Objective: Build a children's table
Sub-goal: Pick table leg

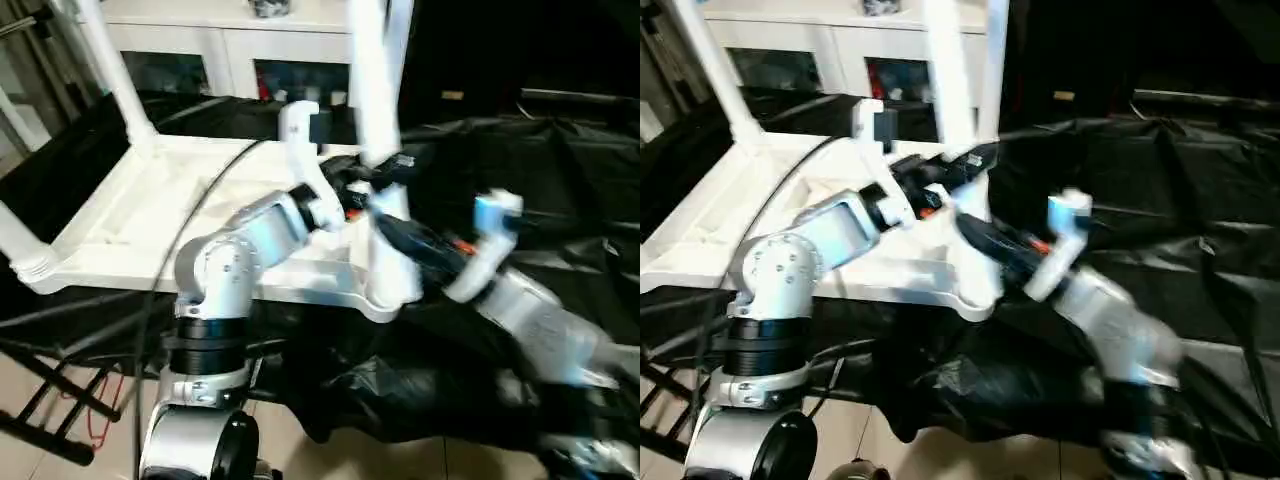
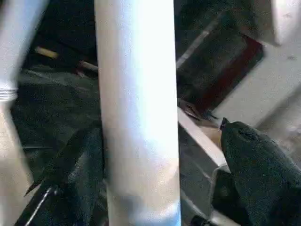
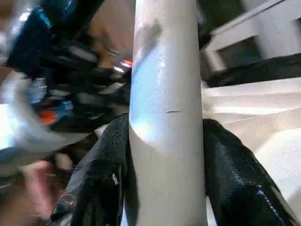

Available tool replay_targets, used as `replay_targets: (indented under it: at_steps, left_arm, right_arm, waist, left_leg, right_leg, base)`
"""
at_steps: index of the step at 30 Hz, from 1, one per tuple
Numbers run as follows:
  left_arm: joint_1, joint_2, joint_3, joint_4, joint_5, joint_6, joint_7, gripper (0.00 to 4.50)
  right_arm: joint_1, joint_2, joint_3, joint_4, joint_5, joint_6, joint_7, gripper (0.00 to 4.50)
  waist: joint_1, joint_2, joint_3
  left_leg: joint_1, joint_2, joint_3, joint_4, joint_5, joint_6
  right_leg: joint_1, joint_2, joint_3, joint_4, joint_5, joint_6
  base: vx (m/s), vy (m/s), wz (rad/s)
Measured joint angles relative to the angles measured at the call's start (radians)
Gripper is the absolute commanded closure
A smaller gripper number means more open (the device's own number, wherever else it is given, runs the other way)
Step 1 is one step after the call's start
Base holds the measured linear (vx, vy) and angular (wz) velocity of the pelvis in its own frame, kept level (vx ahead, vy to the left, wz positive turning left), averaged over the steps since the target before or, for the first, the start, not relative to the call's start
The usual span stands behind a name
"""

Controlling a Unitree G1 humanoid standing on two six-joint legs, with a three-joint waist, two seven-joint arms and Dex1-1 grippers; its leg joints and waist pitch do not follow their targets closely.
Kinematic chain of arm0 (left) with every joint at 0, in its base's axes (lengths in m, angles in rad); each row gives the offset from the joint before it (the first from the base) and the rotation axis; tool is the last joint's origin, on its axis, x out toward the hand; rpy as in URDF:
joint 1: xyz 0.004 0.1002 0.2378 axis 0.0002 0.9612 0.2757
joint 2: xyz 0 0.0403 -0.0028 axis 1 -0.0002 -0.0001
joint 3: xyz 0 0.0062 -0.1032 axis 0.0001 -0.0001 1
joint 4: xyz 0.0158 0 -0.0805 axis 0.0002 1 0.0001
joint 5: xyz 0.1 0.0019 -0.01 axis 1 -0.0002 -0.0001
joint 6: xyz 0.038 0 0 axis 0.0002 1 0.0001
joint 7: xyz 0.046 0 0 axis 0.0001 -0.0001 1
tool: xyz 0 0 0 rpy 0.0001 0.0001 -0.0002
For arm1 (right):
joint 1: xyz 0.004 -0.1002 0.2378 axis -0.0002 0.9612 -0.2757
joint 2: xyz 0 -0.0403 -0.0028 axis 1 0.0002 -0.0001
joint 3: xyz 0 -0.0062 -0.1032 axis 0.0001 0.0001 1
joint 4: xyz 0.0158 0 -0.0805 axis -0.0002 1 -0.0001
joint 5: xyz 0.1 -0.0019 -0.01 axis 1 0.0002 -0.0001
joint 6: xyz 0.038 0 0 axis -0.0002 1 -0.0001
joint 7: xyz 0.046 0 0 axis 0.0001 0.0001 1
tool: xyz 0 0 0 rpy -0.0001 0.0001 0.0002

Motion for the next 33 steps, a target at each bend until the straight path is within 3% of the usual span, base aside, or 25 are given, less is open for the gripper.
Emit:
replay_targets:
  at_steps: [3,5,9,14,16,23,24,26,28,33]
  left_arm:
    - [-0.002,-0.003,0.023,0.030,0.021,-0.029,0.040,0.76]
    - [-0.007,-0.003,0.041,0.048,0.028,-0.046,0.062,1.12]
    - [-0.010,-0.002,0.054,0.050,0.035,-0.067,0.098,1.32]
    - [-0.016,-0.003,0.078,0.057,0.048,-0.108,0.156,1.70]
    - [-0.019,-0.006,0.080,0.058,0.049,-0.117,0.163,2.04]
    - [-0.019,-0.003,0.076,0.060,0.061,-0.132,0.175,2.50]
    - [-0.019,0.000,0.070,0.060,0.061,-0.132,0.167,2.53]
    - [-0.019,0.014,0.054,0.060,0.061,-0.132,0.143,2.58]
    - [-0.016,0.038,0.027,0.060,0.060,-0.130,0.091,2.59]
    - [-0.001,0.116,-0.073,0.032,0.017,-0.091,-0.137,2.60]
  right_arm:
    - [0.001,0.024,0.053,-0.004,-0.053,-0.028,-0.036,2.64]
    - [0.002,0.042,0.094,-0.011,-0.079,-0.042,-0.044,2.64]
    - [-0.001,0.067,0.132,-0.016,-0.117,-0.087,-0.066,2.64]
    - [-0.030,0.096,0.156,-0.012,-0.172,-0.149,-0.134,2.64]
    - [-0.034,0.098,0.159,-0.012,-0.178,-0.158,-0.143,2.64]
    - [-0.034,0.095,0.186,-0.011,-0.216,-0.185,-0.163,2.64]
    - [-0.034,0.095,0.187,-0.011,-0.215,-0.184,-0.162,2.64]
    - [-0.034,0.088,0.187,-0.014,-0.206,-0.178,-0.155,1.94]
    - [-0.034,0.063,0.189,-0.021,-0.190,-0.152,-0.120,1.91]
    - [-0.034,-0.083,0.209,-0.052,-0.098,0.005,0.074,1.48]
  waist:
    - [0.000,-0.004,0.001]
    - [0.000,-0.006,0.002]
    - [0.001,-0.013,0.001]
    - [0.000,-0.024,0.004]
    - [0.001,-0.027,0.003]
    - [-0.001,-0.033,0.003]
    - [-0.001,-0.033,0.003]
    - [-0.001,-0.033,0.003]
    - [0.000,-0.033,0.003]
    - [0.002,-0.033,0.003]
  left_leg:
    - [-0.002,0.000,0.000,0.000,0.000,0.000]
    - [-0.003,0.000,0.000,0.000,0.001,0.003]
    - [-0.003,0.000,0.000,0.000,0.001,0.003]
    - [-0.003,0.001,0.000,0.000,0.000,0.001]
    - [-0.003,0.001,0.000,0.000,-0.001,0.000]
    - [-0.003,0.000,0.001,0.000,-0.001,0.000]
    - [-0.003,0.000,0.001,0.000,0.000,0.001]
    - [-0.003,0.000,0.001,0.000,0.000,0.001]
    - [-0.003,0.000,0.001,0.000,0.000,0.001]
    - [-0.003,0.000,0.001,0.001,0.001,0.003]
  right_leg:
    - [-0.001,0.000,0.000,-0.001,0.000,0.001]
    - [-0.001,0.000,0.000,-0.002,0.000,0.001]
    - [-0.002,0.000,0.000,-0.003,0.001,0.001]
    - [-0.002,0.000,0.001,-0.003,0.002,0.001]
    - [-0.001,0.000,0.001,-0.005,0.003,0.002]
    - [-0.001,0.000,0.001,-0.006,0.005,0.003]
    - [-0.001,0.000,0.001,-0.006,0.006,0.003]
    - [-0.001,0.000,0.002,-0.006,0.006,0.003]
    - [-0.001,0.000,0.002,-0.006,0.006,0.003]
    - [0.000,-0.001,0.002,-0.006,0.006,0.002]
  base:
    - [0.000,0.000,0.00]
    - [0.000,0.000,0.00]
    - [0.000,0.000,0.00]
    - [0.000,0.000,0.00]
    - [0.000,0.000,0.00]
    - [0.000,0.000,0.00]
    - [0.000,0.000,0.00]
    - [0.000,0.000,0.00]
    - [0.000,0.000,0.00]
    - [0.000,0.000,0.00]
